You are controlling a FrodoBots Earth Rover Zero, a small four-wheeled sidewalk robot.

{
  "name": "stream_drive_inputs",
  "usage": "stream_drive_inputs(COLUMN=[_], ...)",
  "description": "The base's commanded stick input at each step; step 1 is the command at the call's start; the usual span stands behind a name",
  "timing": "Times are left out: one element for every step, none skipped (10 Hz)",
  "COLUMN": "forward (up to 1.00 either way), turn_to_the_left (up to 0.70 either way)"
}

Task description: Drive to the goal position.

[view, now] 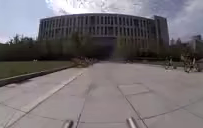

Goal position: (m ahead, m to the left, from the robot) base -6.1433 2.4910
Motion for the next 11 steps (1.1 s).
stream_drive_inputs(forward=[0.7,0.7,0.7,0.7,0.7,0.7,0.7,0.7,0.7,0.7,0.7], turn_to_the_left=[0.0,0.0,0.0,0.0,0.0,0.0,0.0,0.0,0.0,0.0,0.0])
